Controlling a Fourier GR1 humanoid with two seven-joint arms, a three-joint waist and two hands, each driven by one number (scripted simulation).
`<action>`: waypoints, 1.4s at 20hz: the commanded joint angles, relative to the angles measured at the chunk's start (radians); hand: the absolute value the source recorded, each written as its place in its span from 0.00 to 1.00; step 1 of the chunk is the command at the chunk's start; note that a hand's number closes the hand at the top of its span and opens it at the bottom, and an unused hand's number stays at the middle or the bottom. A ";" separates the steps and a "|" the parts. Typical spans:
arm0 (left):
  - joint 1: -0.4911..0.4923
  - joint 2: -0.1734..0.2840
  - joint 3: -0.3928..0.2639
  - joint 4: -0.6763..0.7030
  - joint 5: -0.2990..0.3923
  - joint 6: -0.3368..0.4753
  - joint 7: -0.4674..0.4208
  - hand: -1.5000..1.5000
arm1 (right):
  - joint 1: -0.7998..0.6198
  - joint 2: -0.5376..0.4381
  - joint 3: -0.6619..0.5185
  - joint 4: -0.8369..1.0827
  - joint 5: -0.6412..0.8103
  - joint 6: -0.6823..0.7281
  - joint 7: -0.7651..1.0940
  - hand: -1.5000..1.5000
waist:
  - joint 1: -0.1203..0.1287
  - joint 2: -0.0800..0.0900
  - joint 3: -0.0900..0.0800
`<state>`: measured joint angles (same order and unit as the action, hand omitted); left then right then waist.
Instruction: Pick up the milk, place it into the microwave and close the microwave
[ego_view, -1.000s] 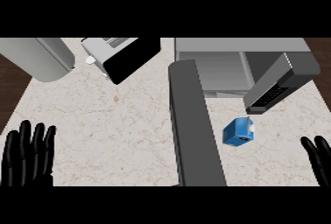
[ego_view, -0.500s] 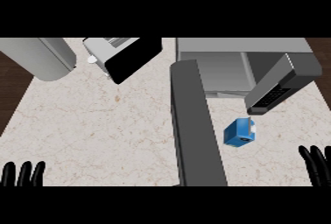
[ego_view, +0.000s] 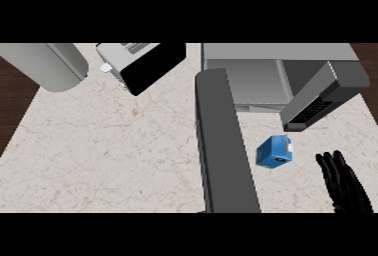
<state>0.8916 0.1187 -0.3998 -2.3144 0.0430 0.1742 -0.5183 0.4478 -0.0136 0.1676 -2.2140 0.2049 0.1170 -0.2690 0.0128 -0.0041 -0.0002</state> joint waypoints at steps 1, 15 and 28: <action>0.075 0.017 -0.059 -0.006 -0.033 0.003 -0.056 0.00 | -0.083 -0.007 -0.042 0.117 0.021 -0.013 -0.033 0.00 | 0.001 0.002 0.001; 0.169 0.088 0.093 0.006 0.137 -0.088 -0.170 0.00 | -0.305 -0.027 -0.175 0.517 0.064 -0.090 -0.176 0.00 | -0.001 0.004 0.001; 0.247 0.146 0.170 0.023 0.226 -0.174 -0.263 0.00 | -0.494 -0.074 -0.280 0.906 0.044 -0.100 -0.318 0.00 | 0.003 0.005 0.001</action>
<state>1.1470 0.2397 -0.2804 -2.2918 0.2146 0.0238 -0.8018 0.0036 -0.0725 -0.0849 -1.4478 0.2710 -0.0011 -0.5073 0.0158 -0.0006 0.0006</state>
